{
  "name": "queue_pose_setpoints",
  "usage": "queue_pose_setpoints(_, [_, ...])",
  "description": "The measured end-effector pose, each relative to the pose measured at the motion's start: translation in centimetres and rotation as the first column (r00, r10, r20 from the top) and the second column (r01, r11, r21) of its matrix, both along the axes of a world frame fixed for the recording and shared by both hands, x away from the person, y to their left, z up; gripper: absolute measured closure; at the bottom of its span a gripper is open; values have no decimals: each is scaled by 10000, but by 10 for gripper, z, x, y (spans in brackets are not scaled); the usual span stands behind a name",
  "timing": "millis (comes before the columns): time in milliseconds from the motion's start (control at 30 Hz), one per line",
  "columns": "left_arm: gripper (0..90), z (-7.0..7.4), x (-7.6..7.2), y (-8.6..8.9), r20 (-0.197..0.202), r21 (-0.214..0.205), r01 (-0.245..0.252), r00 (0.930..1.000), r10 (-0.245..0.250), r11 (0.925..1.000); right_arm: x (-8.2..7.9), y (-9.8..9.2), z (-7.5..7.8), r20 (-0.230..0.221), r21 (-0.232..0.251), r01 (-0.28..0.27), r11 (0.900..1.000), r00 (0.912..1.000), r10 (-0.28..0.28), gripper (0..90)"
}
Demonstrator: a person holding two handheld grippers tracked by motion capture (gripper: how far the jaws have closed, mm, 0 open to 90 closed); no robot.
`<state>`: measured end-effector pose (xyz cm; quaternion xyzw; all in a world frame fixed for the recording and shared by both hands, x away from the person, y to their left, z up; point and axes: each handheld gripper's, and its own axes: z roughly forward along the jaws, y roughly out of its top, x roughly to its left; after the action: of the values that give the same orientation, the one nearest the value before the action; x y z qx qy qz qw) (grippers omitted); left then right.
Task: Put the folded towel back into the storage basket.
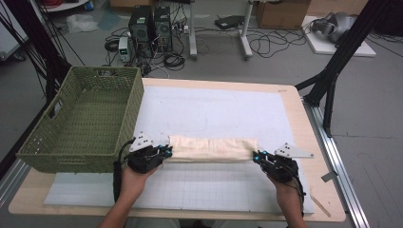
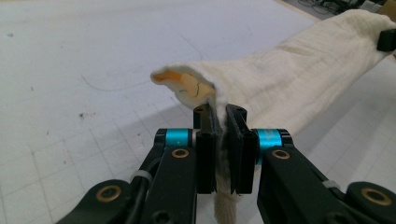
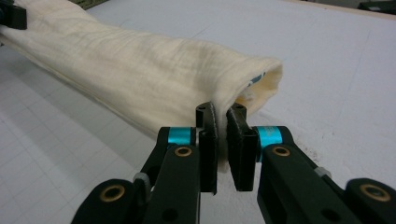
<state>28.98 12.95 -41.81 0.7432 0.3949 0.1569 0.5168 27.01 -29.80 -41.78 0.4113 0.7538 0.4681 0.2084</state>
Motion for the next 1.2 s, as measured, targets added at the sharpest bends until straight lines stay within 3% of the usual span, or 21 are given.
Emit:
queue_pose_setpoints(200, [828, 10, -4, 0, 638, -97, -16, 9980, 22, 10000, 0, -3, 11, 388, 228, 13, 9997, 9992, -22, 840])
queue_pose_setpoints(500, [828, 29, -7, 10, 1505, -645, -80, 9885, 176, 9979, 6, 1, 33, 1070, 569, -82, 9983, 9943, 20, 840])
queue_pose_setpoints(900, [828, 55, -14, 35, 1942, -765, -620, 9780, 759, 9951, 32, 27, 64, 1657, 440, -578, 9974, 9849, 498, 840])
queue_pose_setpoints(1200, [828, 70, -23, 60, 2270, -835, -1148, 9650, 1311, 9899, 57, 57, 80, 1882, 436, -1051, 9935, 9775, 952, 840])
